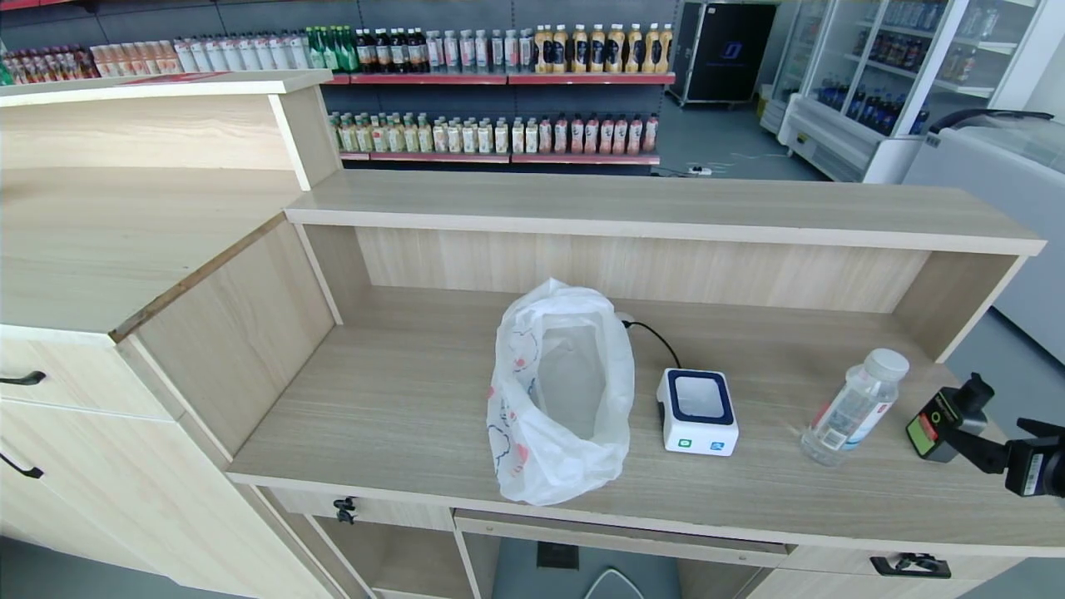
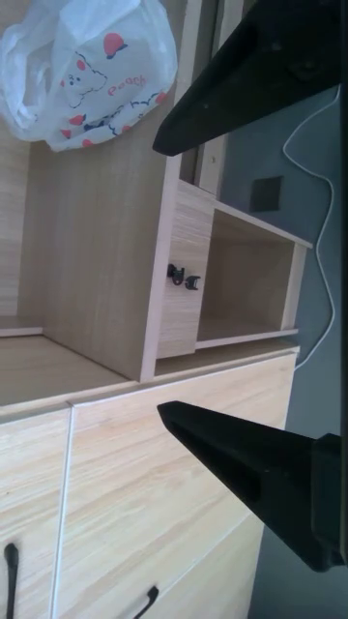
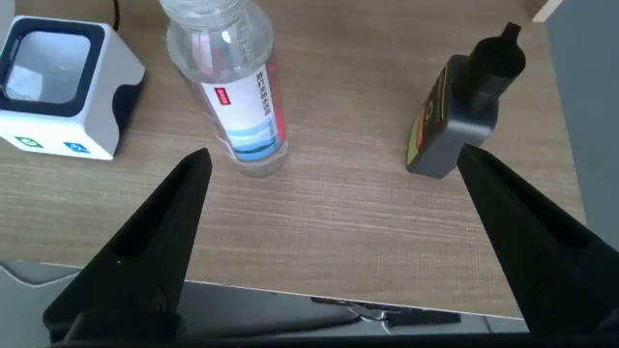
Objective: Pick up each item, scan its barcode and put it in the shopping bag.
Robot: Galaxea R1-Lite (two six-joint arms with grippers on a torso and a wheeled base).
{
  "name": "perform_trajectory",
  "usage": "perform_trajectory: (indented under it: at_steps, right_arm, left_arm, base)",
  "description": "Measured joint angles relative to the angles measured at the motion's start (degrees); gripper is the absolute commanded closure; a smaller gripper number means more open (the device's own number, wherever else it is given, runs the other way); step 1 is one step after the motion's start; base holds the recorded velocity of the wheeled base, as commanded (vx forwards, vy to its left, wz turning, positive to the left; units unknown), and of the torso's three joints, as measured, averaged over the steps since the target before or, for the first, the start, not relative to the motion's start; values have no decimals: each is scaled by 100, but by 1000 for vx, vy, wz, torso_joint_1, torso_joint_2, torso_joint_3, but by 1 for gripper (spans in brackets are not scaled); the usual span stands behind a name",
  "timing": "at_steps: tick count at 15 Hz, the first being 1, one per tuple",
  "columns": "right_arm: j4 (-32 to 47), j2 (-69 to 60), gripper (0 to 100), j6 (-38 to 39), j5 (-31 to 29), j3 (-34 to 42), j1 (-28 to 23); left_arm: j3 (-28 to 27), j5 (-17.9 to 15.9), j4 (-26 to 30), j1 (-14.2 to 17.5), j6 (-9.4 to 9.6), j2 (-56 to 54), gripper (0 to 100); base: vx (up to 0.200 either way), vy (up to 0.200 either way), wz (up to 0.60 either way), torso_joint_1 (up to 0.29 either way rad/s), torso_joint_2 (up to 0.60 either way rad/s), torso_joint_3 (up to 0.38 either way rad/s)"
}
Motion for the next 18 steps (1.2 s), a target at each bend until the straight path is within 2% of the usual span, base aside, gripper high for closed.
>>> perform_trajectory:
  at_steps: [2,5,15,18]
  right_arm:
    - [-123,508,0,-99,304,-149,-33]
    - [-151,1073,0,-104,394,-507,168]
    - [-394,2124,0,195,490,-1390,1265]
    - [-967,2443,0,195,492,-1481,1406]
  left_arm:
    - [0,2,0,0,0,2,0]
    - [0,0,0,0,0,2,0]
    - [0,0,0,0,2,2,0]
    - [0,2,0,2,0,2,0]
  base:
    - [0,0,0,0,0,0]
    - [0,0,0,0,0,0]
    - [0,0,0,0,0,0]
    - [0,0,0,0,0,0]
